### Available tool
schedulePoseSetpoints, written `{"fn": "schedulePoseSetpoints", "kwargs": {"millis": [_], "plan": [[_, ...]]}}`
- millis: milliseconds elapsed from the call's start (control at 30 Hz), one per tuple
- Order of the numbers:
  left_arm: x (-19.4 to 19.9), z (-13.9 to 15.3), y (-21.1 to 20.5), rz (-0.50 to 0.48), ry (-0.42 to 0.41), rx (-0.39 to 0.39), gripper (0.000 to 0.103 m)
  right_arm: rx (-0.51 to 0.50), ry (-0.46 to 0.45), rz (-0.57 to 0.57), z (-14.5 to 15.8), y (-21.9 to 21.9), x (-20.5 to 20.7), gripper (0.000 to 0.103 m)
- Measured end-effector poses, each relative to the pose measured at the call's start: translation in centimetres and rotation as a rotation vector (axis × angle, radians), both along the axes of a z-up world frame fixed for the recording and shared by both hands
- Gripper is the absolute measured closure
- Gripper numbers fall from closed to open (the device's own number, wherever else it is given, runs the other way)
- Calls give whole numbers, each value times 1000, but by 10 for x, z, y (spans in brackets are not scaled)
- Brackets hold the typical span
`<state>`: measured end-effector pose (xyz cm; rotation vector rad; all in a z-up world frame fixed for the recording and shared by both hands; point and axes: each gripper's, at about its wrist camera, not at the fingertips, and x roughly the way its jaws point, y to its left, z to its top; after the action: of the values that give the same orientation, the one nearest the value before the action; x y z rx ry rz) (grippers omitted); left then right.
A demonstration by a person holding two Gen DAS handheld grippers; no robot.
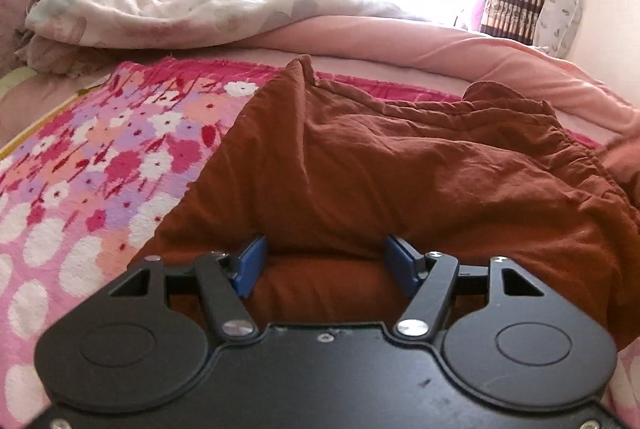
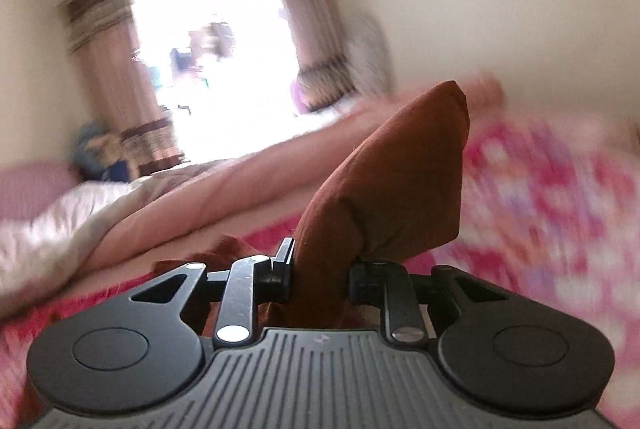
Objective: Fold large clothes
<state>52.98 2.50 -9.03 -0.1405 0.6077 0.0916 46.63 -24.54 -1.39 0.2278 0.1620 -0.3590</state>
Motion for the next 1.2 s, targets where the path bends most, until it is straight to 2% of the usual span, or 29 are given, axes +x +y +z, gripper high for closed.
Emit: {"fn": "schedulePoseSetpoints", "kwargs": {"millis": [100, 167, 233, 333, 400, 467, 533, 600, 667, 800, 1000, 1133, 1200], "plan": [[-2, 3, 3, -21, -10, -6, 37, -219, -6, 99, 16, 54, 10, 77], [-8, 8, 13, -38, -19, -43, 37, -318, -8, 173, 18, 87, 14, 77], [-17, 18, 29, -2, -24, -74, 37, -432, -8, 241, 15, 120, 15, 77], [-30, 33, 62, 118, -42, -58, 39, -505, 0, 338, 10, 149, 15, 77], [-22, 28, 81, 133, 24, -69, 39, -548, 13, 394, 5, 160, 15, 77], [-5, 10, 87, 91, 116, -88, 37, -552, 38, 470, 0, 165, 16, 77], [-2, -1, 88, 95, 99, -131, 37, -579, 73, 534, -5, 169, 16, 77], [2, -3, 86, 110, 115, -138, 36, -598, 118, 592, -14, 169, 12, 77], [5, -2, 86, 130, 129, -161, 36, -571, 156, 647, -21, 164, 9, 77], [7, -3, 86, 119, 136, -156, 36, -500, 175, 743, -20, 156, 4, 77], [8, -5, 89, 127, 143, -168, 35, -479, 144, 830, -10, 156, -4, 77], [8, -3, 92, 128, 161, -181, 35, -468, 217, 894, -36, 158, 3, 77], [7, -2, 95, 128, 163, -196, 35, -361, 227, 912, -43, 148, 7, 76]]}}
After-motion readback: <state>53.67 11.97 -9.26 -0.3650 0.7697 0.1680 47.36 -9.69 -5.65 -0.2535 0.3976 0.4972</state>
